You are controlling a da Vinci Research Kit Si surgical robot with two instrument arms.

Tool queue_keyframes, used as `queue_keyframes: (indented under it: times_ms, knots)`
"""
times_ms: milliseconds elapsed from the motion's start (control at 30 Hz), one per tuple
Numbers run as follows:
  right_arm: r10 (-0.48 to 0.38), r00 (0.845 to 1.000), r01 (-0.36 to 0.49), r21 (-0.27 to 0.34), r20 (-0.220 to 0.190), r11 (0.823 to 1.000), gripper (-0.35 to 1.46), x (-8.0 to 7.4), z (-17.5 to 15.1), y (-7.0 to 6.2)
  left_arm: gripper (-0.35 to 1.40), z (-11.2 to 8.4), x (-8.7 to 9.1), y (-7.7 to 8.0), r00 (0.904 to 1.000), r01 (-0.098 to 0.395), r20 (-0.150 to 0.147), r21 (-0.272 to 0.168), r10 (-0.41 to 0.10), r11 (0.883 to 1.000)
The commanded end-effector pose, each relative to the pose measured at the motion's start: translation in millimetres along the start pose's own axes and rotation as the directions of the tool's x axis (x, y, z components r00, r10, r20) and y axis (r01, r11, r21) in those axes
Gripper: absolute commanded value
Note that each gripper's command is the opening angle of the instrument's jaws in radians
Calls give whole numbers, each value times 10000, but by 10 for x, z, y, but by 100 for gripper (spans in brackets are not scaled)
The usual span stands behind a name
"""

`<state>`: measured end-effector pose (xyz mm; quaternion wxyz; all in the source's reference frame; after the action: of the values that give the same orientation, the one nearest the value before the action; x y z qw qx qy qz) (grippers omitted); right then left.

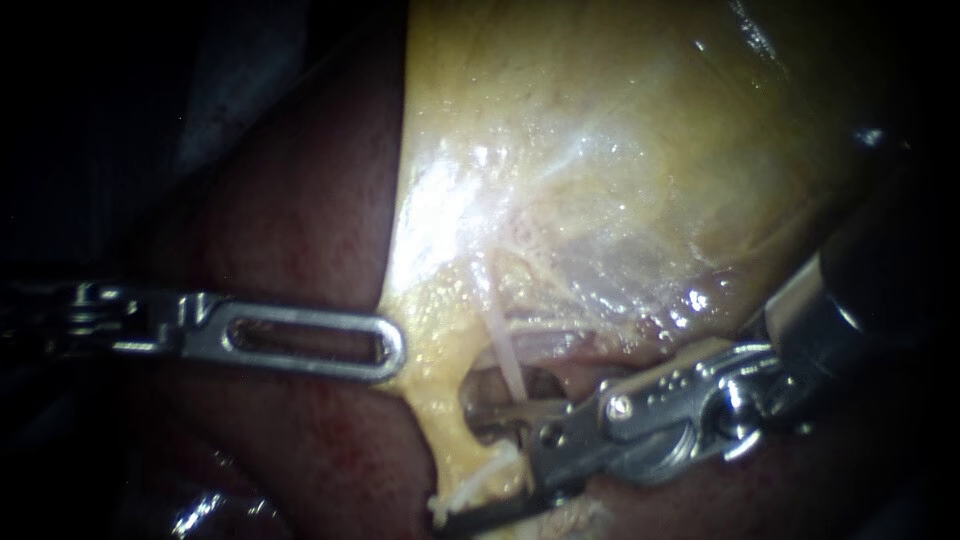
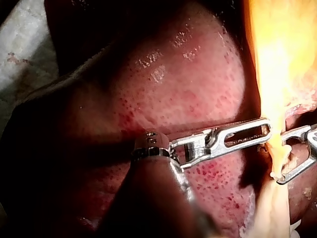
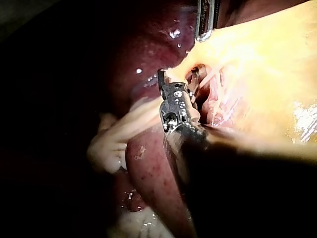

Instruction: Going back first clip left tube

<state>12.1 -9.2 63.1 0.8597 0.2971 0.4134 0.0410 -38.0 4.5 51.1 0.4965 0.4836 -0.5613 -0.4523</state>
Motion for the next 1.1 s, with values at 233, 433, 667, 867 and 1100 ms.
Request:
queue_keyframes:
  times_ms: [233,433,667,867,1100]
  knots:
    - [-238,9988,244,140,-435,9996,60,5,-11,8,-35,0,1,1,10000,-4,4,-6,4,10000]
    - [-230,9951,269,390,-962,9989,60,3,-12,10,-35,0,1,2,10000,-7,-23,12,7,10000]
    - [-325,9953,376,551,-909,9978,59,1,-1,12,-35,1,2,4,10000,40,-44,18,-40,10000]
    - [-377,9956,433,636,-860,9970,58,5,17,15,-35,1,3,5,10000,31,-45,15,-31,10000]
    - [-398,9956,453,641,-850,9969,58,6,22,15,-35,2,3,6,10000,86,-43,9,-86,10000]
